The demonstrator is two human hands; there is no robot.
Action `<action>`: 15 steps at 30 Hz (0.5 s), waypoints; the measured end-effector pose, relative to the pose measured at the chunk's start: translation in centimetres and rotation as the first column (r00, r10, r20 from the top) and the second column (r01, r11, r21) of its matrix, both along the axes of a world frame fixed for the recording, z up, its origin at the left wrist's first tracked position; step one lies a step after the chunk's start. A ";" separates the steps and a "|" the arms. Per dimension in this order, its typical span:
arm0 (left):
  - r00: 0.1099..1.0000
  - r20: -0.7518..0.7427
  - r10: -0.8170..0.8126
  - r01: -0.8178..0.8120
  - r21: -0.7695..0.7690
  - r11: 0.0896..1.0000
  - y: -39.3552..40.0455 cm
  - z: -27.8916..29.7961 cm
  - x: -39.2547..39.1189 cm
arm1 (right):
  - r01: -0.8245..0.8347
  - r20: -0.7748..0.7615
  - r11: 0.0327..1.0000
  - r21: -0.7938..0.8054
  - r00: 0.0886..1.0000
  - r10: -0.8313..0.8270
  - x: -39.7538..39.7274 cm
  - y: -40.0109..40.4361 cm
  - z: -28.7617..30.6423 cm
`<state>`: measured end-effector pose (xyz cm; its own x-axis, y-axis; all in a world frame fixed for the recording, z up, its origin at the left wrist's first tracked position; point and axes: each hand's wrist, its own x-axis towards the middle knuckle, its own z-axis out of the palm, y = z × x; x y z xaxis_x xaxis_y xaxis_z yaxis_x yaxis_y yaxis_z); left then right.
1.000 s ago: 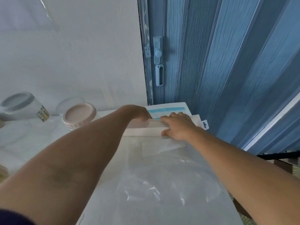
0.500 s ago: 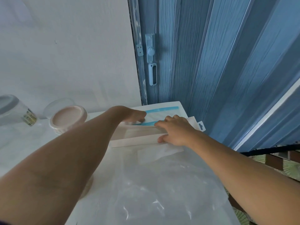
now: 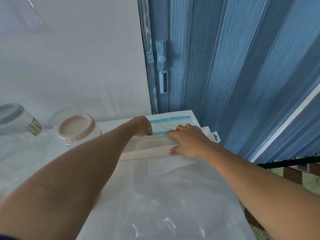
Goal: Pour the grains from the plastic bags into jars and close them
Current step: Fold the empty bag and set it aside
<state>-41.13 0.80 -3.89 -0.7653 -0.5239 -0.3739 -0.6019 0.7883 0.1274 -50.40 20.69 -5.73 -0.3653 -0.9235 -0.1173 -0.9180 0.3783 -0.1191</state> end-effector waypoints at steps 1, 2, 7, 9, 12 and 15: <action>0.999 -0.030 0.019 -0.018 0.032 0.999 -0.2 0.4 -0.2 | -0.007 -0.013 1.000 -0.009 1.000 0.007 -0.2 0.0 0.5; 0.997 -0.065 0.029 -0.026 0.053 0.998 -0.5 1.0 -0.3 | -0.014 -0.031 1.000 -0.022 0.999 0.013 -0.4 0.1 1.1; 0.997 -0.072 0.028 -0.019 0.128 0.992 -1.7 5.2 -1.2 | -0.023 -0.051 0.998 -0.058 0.999 0.020 -1.1 -0.1 3.5; 0.993 -0.117 0.024 -0.017 0.059 0.998 -2.4 5.2 -1.9 | -0.025 -0.060 0.997 -0.070 0.998 0.021 -1.1 -0.5 3.7; 0.970 -0.239 0.038 -0.042 -0.013 0.999 -3.2 2.7 -2.3 | -0.013 -0.036 1.000 -0.024 0.999 0.012 -1.0 -1.0 2.6; 0.973 -0.230 0.029 -0.039 -0.040 0.998 -3.4 -0.1 -1.6 | 0.004 0.016 0.999 0.041 1.000 -0.005 -1.0 -0.9 0.5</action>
